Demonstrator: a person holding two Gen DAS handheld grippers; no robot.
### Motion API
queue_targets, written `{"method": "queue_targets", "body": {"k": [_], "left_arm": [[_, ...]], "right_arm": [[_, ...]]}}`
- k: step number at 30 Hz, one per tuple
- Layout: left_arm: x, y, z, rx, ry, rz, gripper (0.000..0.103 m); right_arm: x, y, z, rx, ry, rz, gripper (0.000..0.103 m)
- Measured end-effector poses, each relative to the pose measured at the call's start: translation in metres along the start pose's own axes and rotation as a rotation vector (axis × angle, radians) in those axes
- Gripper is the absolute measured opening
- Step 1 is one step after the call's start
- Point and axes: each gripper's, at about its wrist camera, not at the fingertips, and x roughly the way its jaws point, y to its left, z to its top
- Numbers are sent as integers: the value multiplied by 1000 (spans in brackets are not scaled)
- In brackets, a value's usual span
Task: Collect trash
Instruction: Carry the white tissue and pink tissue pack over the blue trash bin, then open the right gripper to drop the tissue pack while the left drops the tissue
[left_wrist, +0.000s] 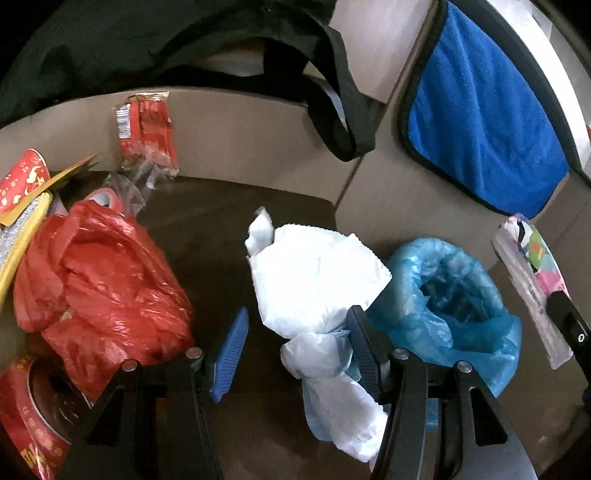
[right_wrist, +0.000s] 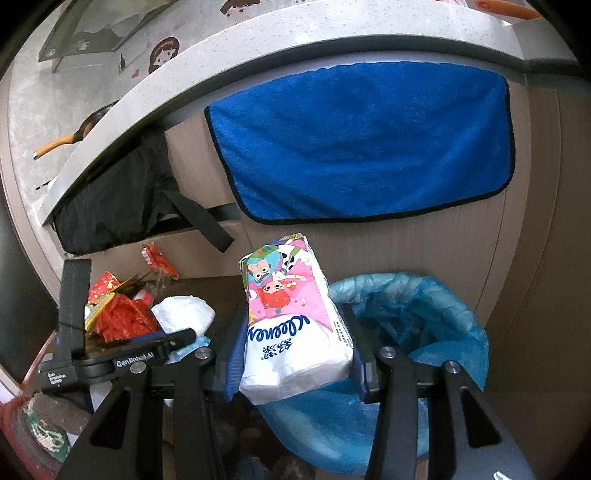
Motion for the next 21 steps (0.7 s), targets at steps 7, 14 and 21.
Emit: {"method": "queue_targets", "body": {"k": [7,14,21], "left_arm": [[-15,6,2,34,-46,-18,10],[-69,5,16,94,-214,-24,7],[-76,36,17,-12,-181,-210,62]], "right_arm": [[-8,12,-1,-14,-9,-8,44],[-22,19,4,-24,-47,-28,44],[-29,17,2,-23,-55,-34,44]]}}
